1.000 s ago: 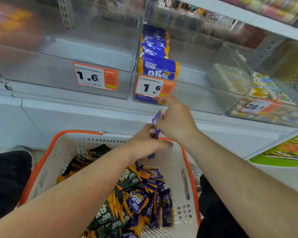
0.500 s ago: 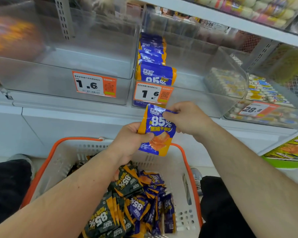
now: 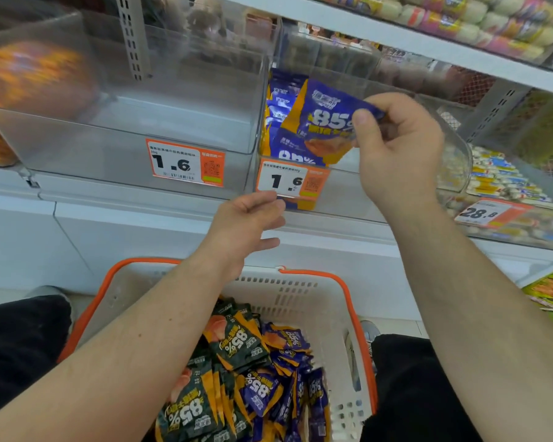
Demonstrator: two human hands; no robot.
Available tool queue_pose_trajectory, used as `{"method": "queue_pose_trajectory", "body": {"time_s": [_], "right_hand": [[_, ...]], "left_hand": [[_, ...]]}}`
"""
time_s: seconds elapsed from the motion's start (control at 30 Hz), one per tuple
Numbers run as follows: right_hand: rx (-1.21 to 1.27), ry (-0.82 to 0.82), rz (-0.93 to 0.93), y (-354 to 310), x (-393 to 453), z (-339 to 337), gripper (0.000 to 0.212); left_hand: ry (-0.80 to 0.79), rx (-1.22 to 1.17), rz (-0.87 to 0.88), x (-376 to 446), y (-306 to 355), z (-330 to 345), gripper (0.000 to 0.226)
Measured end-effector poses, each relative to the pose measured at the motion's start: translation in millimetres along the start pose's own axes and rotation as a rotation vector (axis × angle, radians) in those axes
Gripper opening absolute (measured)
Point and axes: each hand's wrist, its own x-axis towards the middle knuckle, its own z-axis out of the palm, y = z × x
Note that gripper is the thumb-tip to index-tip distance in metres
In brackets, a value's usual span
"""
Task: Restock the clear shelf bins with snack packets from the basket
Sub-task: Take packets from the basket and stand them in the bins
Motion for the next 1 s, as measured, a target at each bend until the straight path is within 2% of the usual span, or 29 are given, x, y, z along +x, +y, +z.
{"method": "queue_pose_trajectory", "body": {"time_s": [0.1,0.17,0.27,0.53,0.73,0.8,0.87,0.9,0.93,1.0], "right_hand": [[-0.111,-0.084,0.031,8,-1,17,0.016],[-0.220,-0.189,0.083,12,-1,27,0.015],[-0.264,-0.236,0.150,13,4,32,0.015],[-0.466,-0.459,0.084,19,5,34,0.022],[-0.465,-0.407,0.091,27,-2,40,0.026],[-0.418,-0.230,0.035,30,-12,38,0.030],[-0.373,-0.024,-0.107,30,-30,37,0.029],[-0.341,-0.003,-0.157,33,-43,37,0.025],[-0.320,-0.053,-0.186,39,-60,38,0.020],[-0.344,-0.279,-0.208,52,-100,37,0.015]], "left_hand": [[-0.008,0.064,-0.008,0,-5,1,0.028],[-0.007,0.089,-0.017,0,-7,0,0.028],[-0.029,0.137,-0.040,0,-13,-4,0.026],[-0.089,0.260,-0.065,-2,-23,-5,0.020],[-0.111,0.367,-0.062,-4,-28,-1,0.024],[-0.133,0.411,-0.074,-5,-35,-1,0.022],[-0.180,0.511,-0.077,-8,-47,-1,0.020],[-0.210,0.596,-0.077,-11,-55,-2,0.021],[-0.246,0.689,-0.083,-13,-65,-2,0.023],[-0.340,0.870,-0.110,-18,-85,-5,0.032]]}}
